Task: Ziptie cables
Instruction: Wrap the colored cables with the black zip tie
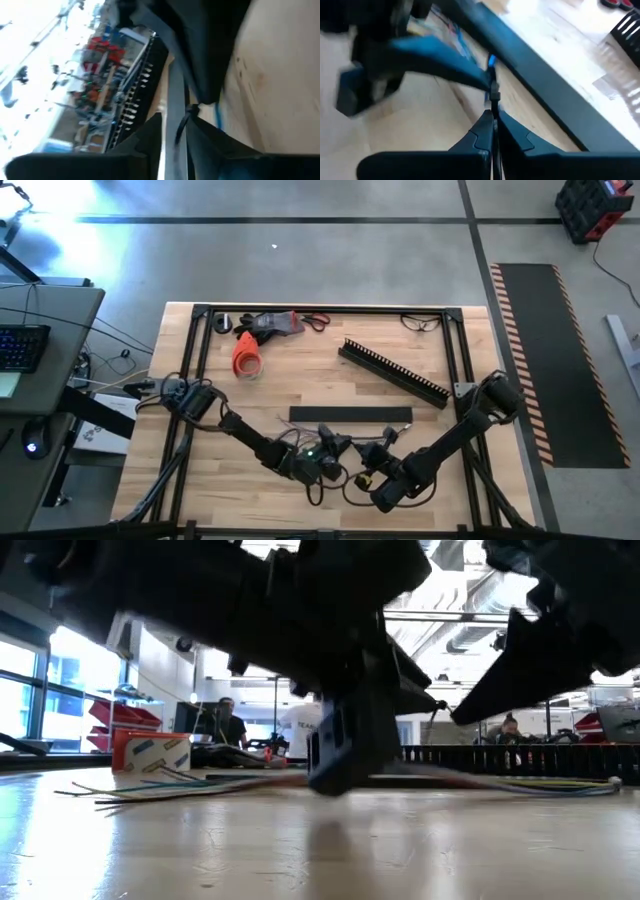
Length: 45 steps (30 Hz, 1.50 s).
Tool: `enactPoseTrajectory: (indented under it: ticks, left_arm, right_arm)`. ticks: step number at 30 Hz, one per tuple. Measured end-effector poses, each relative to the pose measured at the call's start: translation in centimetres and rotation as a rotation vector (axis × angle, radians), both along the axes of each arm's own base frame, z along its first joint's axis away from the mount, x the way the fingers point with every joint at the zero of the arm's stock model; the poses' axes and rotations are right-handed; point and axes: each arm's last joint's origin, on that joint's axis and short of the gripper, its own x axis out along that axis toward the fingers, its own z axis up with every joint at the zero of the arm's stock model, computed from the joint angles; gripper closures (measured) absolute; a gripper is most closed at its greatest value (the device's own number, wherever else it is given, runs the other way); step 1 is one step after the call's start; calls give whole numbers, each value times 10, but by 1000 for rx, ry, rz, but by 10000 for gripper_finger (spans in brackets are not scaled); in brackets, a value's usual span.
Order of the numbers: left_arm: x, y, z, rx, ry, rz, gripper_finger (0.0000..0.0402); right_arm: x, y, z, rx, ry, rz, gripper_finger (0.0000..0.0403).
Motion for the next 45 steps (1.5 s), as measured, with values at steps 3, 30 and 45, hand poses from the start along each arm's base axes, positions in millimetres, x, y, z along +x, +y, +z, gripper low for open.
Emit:
enactPoseTrajectory:
  ticks: [3, 30, 45]
  left_arm:
    - [-1, 6, 11, -54, 55, -44, 299]
    - [15, 69, 27, -556, 277, -337, 342]
    - [15, 70, 27, -574, 293, -379, 398]
  right_arm:
    - [0, 1, -5, -8, 7, 4, 402]
    - [-2, 8, -3, -33, 3, 56, 403]
    - [-6, 15, -3, 0, -16, 57, 403]
